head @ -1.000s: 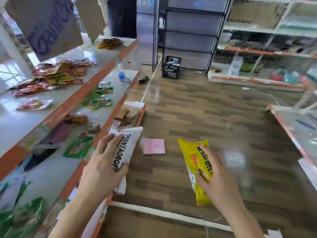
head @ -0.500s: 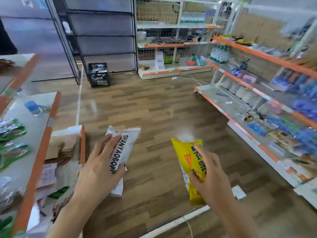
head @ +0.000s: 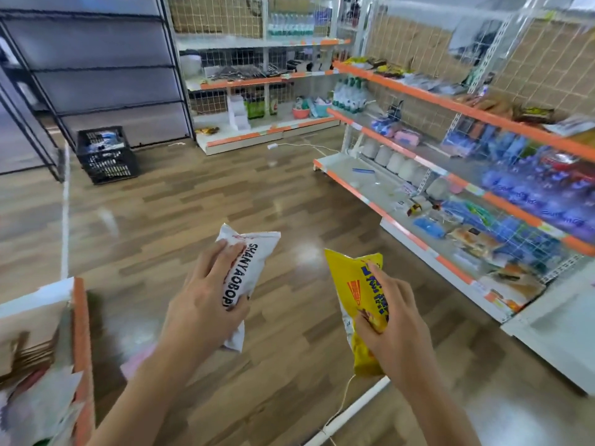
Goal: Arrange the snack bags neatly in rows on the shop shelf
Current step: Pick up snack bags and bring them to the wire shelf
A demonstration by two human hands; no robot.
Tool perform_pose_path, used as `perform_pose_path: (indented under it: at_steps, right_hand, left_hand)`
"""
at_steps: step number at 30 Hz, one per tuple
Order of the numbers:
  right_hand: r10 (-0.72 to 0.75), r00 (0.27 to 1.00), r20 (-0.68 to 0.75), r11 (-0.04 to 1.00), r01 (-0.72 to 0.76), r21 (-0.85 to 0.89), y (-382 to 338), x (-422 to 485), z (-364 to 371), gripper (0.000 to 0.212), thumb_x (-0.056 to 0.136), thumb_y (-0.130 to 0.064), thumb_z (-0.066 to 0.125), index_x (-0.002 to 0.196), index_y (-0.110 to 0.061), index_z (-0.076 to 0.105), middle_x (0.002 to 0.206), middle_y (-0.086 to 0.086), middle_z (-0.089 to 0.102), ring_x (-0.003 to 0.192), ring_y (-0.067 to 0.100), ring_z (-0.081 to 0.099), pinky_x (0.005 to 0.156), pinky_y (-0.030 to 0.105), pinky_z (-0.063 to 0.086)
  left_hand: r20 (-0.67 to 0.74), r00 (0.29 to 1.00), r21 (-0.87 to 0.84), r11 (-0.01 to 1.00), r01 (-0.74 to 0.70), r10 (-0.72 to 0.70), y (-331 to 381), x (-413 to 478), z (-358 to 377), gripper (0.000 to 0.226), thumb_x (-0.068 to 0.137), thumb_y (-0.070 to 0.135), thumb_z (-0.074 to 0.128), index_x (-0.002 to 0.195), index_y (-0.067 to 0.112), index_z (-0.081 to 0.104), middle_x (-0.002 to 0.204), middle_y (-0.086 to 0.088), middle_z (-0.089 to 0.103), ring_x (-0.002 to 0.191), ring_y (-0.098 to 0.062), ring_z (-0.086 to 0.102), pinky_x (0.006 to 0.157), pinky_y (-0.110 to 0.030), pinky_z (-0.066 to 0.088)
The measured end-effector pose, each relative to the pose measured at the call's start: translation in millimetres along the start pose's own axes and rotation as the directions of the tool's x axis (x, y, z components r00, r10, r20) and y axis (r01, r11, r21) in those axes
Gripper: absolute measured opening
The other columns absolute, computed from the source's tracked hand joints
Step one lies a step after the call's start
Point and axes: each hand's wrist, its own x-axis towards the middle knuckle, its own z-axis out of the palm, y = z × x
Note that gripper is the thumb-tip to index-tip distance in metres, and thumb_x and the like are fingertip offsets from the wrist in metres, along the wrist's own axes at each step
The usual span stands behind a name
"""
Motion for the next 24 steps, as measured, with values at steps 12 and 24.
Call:
perform_pose_path:
  at_steps: [12, 24]
  right_hand:
    - [0.024, 1.0, 0.009, 1.0, -0.024, -0.014, 23, 113, 26, 0.074, 0.081, -0.019, 0.065, 0.141, -0.039, 0.027, 0.118, -0.013, 0.037, 0.092, 0.006, 0.049, 0.068, 0.023, 0.041]
    - [0.1, 0.99, -0.096, 0.993, -0.106, -0.055, -2, 273, 90, 0.074, 0.081, -0.02, 0.066, 0.141, -0.04, 0.026, 0.124, -0.008, 0.04, 0.094, 0.008, 0.047, 0.077, 0.037, 0.051]
  left_hand:
    - [0.029, 0.996, 0.001, 0.997, -0.082, 0.082, -21, 120, 52, 0.072, 0.072, 0.019, 0.071, 0.137, 0.031, 0.041, 0.139, 0.015, 0.032, 0.118, -0.017, 0.048, 0.065, -0.037, 0.05]
    - [0.086, 0.977, -0.046, 0.98, -0.193, 0.196, -78, 311, 74, 0.073, 0.071, 0.017, 0.071, 0.137, 0.032, 0.041, 0.14, 0.016, 0.034, 0.109, -0.018, 0.053, 0.059, -0.03, 0.045]
